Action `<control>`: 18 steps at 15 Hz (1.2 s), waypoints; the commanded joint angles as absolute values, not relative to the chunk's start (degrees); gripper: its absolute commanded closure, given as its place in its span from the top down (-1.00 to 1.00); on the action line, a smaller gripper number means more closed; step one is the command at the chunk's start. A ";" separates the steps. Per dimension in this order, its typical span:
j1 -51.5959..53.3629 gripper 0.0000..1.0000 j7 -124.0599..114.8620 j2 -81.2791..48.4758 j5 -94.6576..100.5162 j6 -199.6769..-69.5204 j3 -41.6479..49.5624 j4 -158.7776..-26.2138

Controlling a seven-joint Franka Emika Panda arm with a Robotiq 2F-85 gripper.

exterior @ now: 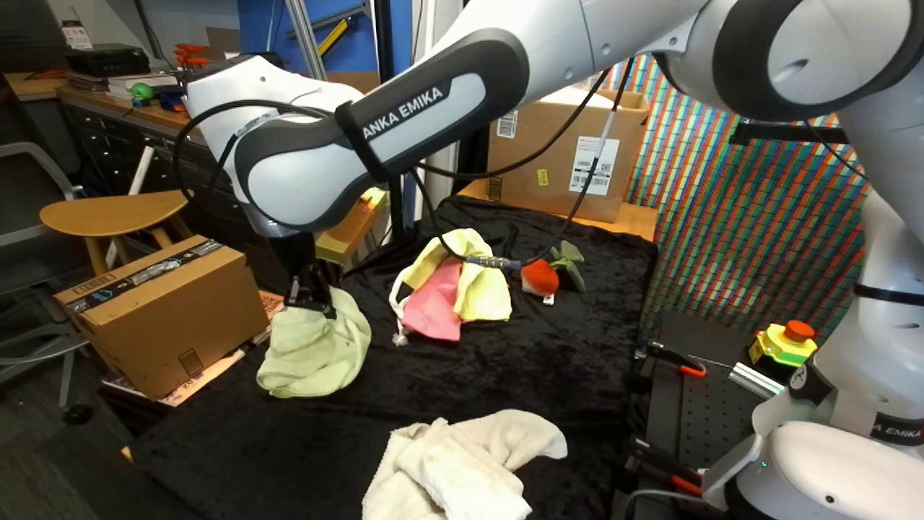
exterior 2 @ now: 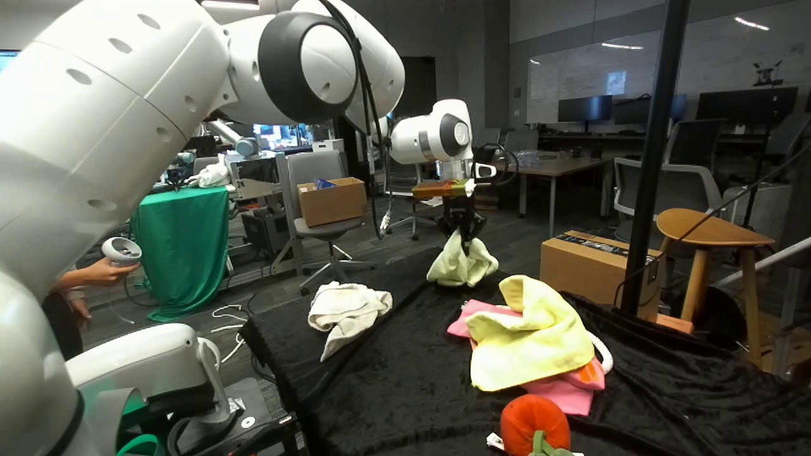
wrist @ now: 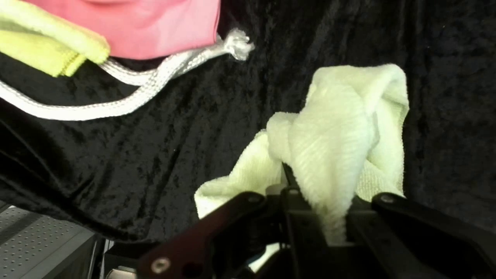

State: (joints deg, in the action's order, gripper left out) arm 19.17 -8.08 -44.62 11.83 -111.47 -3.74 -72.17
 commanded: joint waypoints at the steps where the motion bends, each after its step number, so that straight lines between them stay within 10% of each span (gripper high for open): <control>1: 17.42 -0.93 -8.47 -33.04 10.59 -113.08 -4.33 -85.16; 18: 6.29 -0.95 -20.96 -9.71 10.97 -120.11 0.28 -112.53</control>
